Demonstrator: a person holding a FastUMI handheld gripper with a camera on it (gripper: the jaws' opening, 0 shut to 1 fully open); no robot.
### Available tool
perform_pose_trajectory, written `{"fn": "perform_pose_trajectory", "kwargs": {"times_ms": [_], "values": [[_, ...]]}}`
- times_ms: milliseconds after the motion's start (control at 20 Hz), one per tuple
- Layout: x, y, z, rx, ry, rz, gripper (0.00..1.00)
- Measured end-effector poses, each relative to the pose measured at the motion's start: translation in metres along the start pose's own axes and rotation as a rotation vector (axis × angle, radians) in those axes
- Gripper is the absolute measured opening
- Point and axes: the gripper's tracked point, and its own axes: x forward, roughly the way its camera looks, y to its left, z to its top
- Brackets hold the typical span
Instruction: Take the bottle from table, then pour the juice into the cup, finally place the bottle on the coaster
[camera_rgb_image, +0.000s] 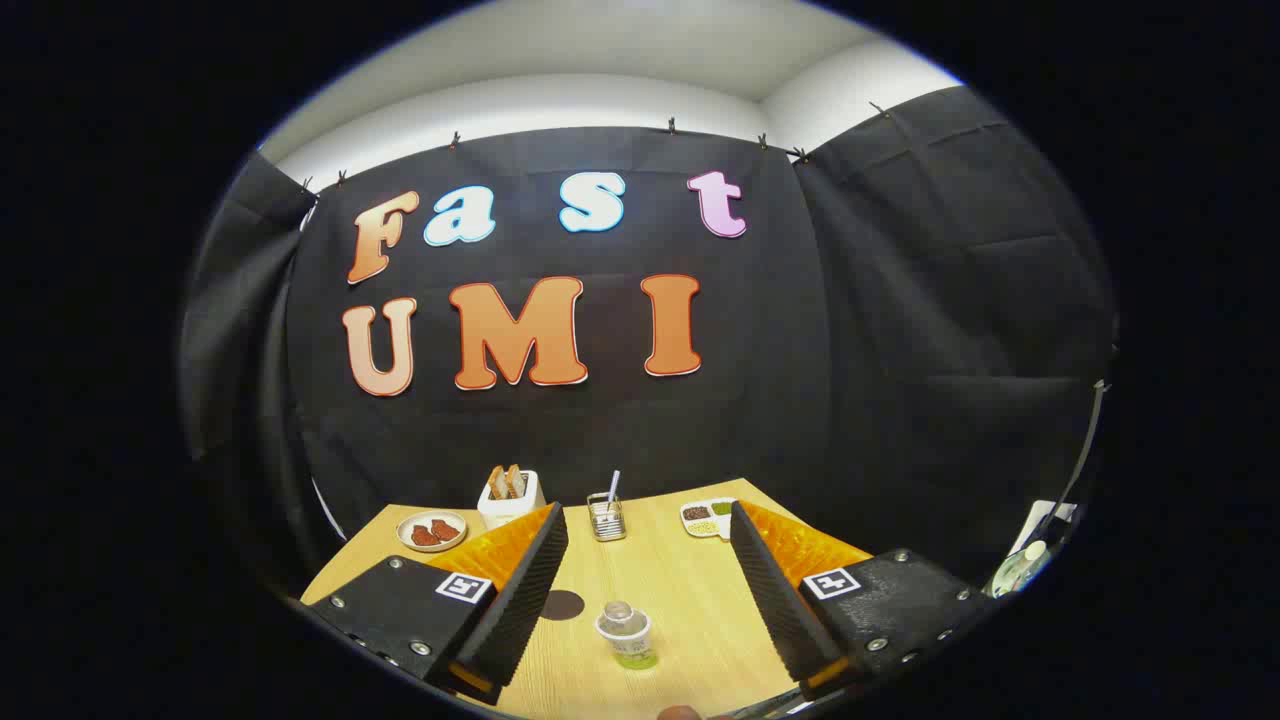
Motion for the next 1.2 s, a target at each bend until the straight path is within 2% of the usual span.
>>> {"fn": "perform_pose_trajectory", "kwargs": {"times_ms": [200,450,650,850,1200], "values": [[0.004,-0.009,0.023,-0.089,-0.016,0.015,0.97],[0.012,-0.015,0.039,-0.033,-0.040,0.061,0.98],[0.020,-0.023,0.029,-0.067,-0.021,0.067,0.98],[0.023,-0.010,0.028,-0.033,-0.019,0.112,0.98],[0.028,0.001,0.007,-0.024,-0.021,0.140,0.97]]}}
